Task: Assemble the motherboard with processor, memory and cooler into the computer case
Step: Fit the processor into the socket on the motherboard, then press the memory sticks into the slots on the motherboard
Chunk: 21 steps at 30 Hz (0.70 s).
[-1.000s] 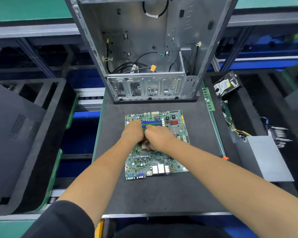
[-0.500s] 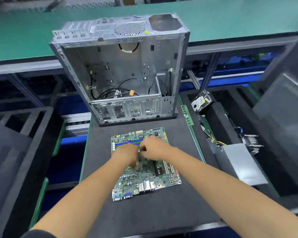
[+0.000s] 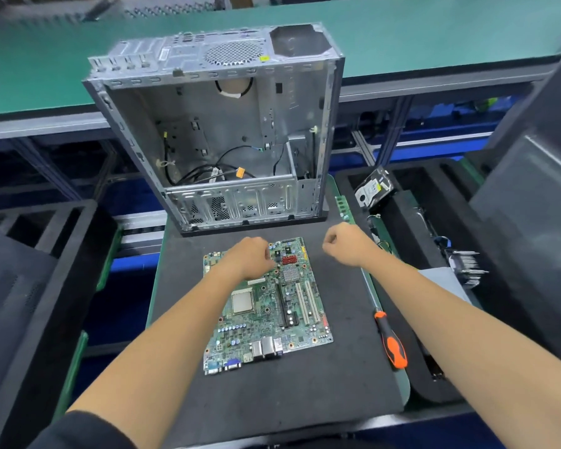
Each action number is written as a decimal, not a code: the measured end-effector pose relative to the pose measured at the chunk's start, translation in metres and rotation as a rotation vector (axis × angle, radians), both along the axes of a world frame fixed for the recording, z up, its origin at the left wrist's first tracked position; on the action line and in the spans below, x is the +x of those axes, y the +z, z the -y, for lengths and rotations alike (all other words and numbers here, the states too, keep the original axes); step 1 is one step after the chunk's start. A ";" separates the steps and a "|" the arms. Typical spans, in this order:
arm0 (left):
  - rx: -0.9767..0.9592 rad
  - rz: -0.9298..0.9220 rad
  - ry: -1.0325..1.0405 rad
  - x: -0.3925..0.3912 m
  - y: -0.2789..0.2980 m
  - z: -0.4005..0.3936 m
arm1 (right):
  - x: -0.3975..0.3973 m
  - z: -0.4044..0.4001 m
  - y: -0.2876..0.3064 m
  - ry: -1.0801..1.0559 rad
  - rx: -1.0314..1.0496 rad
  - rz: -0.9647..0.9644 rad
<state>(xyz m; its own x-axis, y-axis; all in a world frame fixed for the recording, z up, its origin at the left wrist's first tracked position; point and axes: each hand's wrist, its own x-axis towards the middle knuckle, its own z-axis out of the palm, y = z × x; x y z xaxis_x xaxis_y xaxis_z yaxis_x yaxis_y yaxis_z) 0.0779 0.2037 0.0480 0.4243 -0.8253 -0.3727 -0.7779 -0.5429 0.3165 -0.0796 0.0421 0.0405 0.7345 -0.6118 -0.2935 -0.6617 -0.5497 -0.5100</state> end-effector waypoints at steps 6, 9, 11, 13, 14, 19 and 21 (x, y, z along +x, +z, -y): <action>-0.134 -0.048 0.024 -0.019 -0.012 0.023 | -0.012 0.025 0.000 -0.155 -0.030 -0.075; -0.181 -0.072 0.035 -0.028 -0.012 0.043 | -0.009 0.042 -0.001 -0.233 -0.042 -0.063; -0.194 -0.081 0.014 -0.033 -0.013 0.058 | -0.005 0.053 -0.002 -0.263 -0.047 -0.059; -0.209 -0.084 -0.007 -0.039 -0.014 0.074 | 0.001 0.064 -0.003 -0.266 -0.048 -0.057; -0.215 -0.090 -0.009 -0.041 -0.015 0.083 | 0.004 0.069 -0.003 -0.266 -0.049 -0.058; -0.209 -0.147 0.011 -0.050 -0.025 0.125 | 0.018 0.088 -0.010 -0.285 -0.059 -0.060; -0.192 -0.156 0.023 -0.051 -0.032 0.139 | 0.023 0.095 -0.018 -0.333 -0.039 -0.059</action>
<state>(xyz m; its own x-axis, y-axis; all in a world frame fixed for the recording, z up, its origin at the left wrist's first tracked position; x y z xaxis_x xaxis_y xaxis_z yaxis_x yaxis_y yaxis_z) 0.0268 0.0643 0.0164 0.3938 -0.8780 -0.2720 -0.6996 -0.4782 0.5309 -0.0564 -0.0531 0.0226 0.4748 -0.8271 -0.3009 -0.8358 -0.3165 -0.4486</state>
